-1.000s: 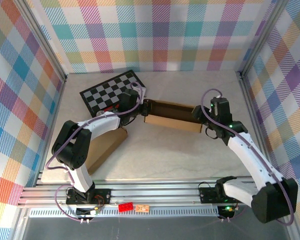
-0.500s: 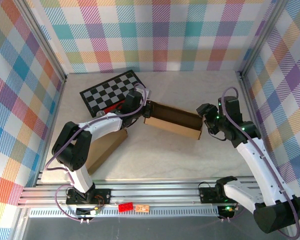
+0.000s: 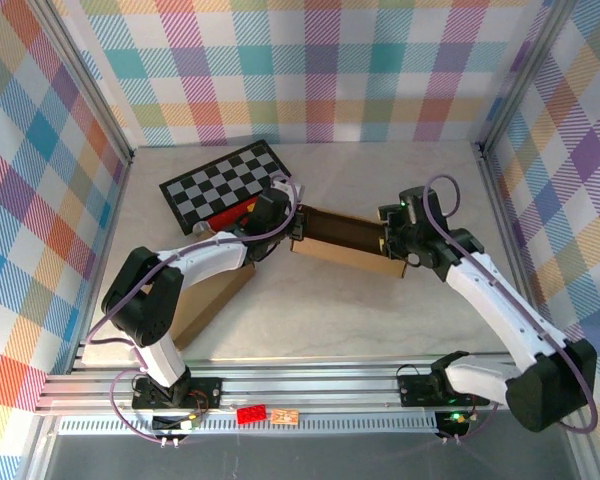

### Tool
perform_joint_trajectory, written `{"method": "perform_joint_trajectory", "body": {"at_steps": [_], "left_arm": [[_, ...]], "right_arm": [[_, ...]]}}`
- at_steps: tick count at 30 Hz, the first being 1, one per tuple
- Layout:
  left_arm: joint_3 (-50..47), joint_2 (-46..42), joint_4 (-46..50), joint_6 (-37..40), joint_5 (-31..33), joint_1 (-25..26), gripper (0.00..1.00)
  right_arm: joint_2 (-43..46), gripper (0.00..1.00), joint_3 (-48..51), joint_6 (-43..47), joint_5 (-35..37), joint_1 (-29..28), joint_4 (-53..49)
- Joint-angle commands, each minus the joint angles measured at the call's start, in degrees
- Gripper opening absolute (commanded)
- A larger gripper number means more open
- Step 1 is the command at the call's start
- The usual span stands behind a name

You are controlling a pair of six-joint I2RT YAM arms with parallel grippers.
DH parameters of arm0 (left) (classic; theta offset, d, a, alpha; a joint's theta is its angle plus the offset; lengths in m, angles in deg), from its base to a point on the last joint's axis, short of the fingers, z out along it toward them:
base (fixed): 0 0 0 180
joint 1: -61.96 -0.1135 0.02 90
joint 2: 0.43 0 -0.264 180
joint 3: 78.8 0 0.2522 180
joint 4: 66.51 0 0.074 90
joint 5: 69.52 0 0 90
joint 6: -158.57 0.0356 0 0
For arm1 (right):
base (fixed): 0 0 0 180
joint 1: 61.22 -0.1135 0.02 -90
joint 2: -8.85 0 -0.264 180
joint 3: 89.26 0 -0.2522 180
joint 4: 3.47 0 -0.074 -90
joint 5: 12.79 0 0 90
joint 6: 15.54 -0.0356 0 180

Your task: Fold the paper box

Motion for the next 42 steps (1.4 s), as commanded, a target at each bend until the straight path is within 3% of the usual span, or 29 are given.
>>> {"method": "perform_joint_trajectory", "body": {"at_steps": [1,9,14,20,22,30,34,38,42], "left_arm": [[-2.1,-0.8,1.6,-1.4,1.2,1.0,0.0],[-3.0,-1.6,2.3,-2.2,2.7,2.1,0.01],[-4.6,-2.8,4.1,-4.7,1.9,2.4,0.12],[-8.5,-6.3,7.8,-9.5,0.0,3.5,0.37],[-10.5,-8.0,8.6,-11.0,-0.2,4.3,0.4],[-15.6,-17.8,15.4,-17.4,-0.2,5.7,0.43],[-11.4,-22.6,25.7,-20.1,1.1,5.6,0.48],[-2.7,-20.0,38.1,-23.9,-1.3,4.0,0.52],[4.2,-14.6,44.0,-25.9,-5.3,2.7,0.52]], "right_arm": [[-2.4,0.49,-0.3,-4.1,0.9,-0.5,4.2],[-1.9,0.14,1.7,-4.5,-0.9,-0.8,1.6],[0.7,0.0,7.1,-3.6,-2.9,-1.0,1.5],[3.5,0.0,14.3,-4.2,-3.1,-1.4,2.5],[3.9,0.0,16.3,-3.9,-2.5,-1.4,3.3],[4.1,0.0,20.7,-3.6,-2.3,-1.4,6.6],[3.6,0.0,20.3,-3.1,-2.5,-1.4,6.1],[3.5,0.0,20.4,-2.5,-2.9,-1.4,5.4],[3.3,0.02,20.6,-1.3,-2.9,-1.3,5.3]]}}
